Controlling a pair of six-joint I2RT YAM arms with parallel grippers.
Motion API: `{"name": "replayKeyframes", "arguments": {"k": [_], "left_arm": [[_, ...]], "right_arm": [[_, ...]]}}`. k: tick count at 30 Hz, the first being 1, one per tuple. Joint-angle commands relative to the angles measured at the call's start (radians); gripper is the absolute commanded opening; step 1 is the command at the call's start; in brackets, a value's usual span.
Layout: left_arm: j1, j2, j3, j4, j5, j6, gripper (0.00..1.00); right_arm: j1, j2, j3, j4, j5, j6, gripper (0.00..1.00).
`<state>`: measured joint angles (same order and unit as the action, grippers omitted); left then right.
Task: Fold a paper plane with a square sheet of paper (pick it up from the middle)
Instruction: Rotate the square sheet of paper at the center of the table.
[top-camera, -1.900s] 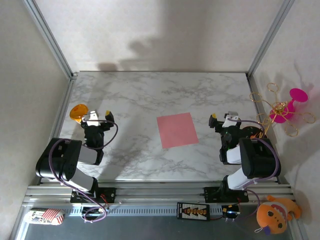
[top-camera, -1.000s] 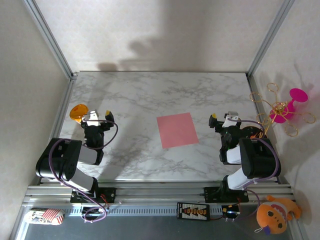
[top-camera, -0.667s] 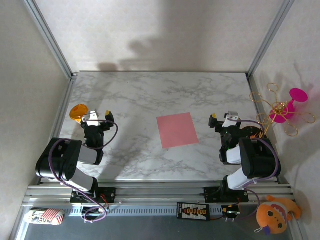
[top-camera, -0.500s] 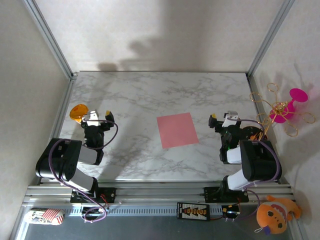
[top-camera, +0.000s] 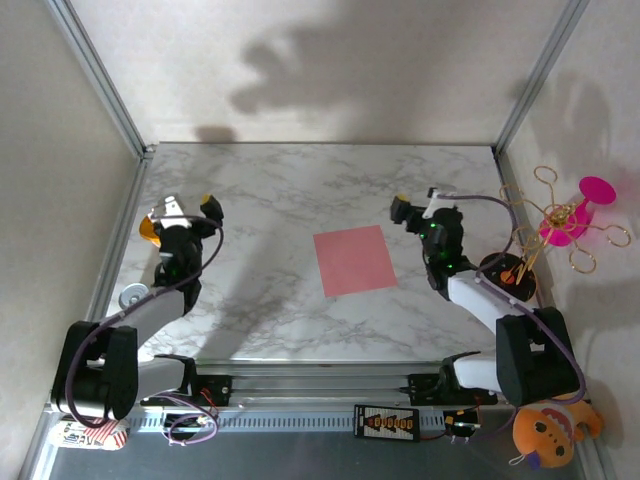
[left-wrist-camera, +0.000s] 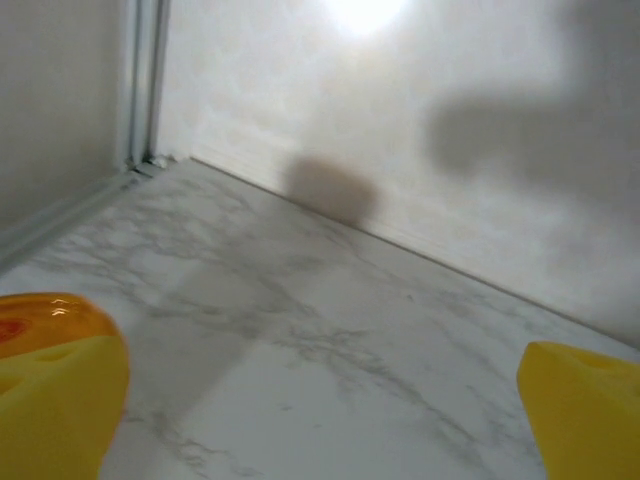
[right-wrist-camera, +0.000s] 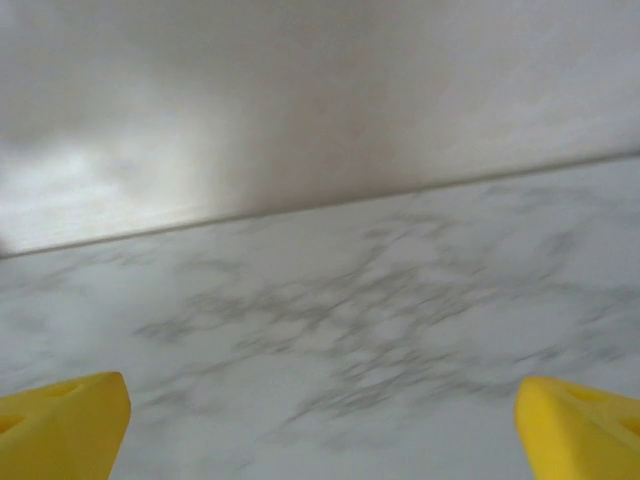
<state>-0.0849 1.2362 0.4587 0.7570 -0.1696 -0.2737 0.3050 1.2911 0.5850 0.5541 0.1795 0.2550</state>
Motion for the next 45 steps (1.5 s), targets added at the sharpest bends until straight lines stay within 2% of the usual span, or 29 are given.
{"name": "replayKeyframes", "arguments": {"k": [1, 8, 17, 29, 32, 40, 45], "left_arm": [[-0.016, 0.050, 0.078, -0.247, 0.077, -0.153, 0.99], [-0.024, 0.160, 0.134, -0.236, 0.215, -0.260, 0.99], [-0.060, 0.241, 0.174, -0.206, 0.264, -0.271, 0.99], [-0.074, 0.231, 0.161, -0.208, 0.298, -0.302, 0.99], [-0.079, 0.227, 0.159, -0.208, 0.306, -0.313, 0.99], [-0.078, 0.247, 0.240, -0.307, 0.241, -0.315, 0.99], [-0.079, 0.247, 0.292, -0.400, 0.240, -0.300, 0.99]], "right_arm": [[0.127, 0.007, 0.033, -0.231, 0.052, 0.140, 0.99], [0.298, 0.122, 0.145, -0.450, -0.079, 0.260, 0.94], [0.431, 0.329, 0.247, -0.491, -0.119, 0.334, 0.89], [0.459, 0.512, 0.339, -0.442, -0.158, 0.403, 0.89], [0.459, 0.558, 0.379, -0.441, -0.120, 0.464, 0.89], [0.465, 0.804, 0.692, -0.599, -0.070, 0.781, 0.89], [0.466, 0.841, 0.832, -0.628, -0.048, 0.815, 0.90]]}}
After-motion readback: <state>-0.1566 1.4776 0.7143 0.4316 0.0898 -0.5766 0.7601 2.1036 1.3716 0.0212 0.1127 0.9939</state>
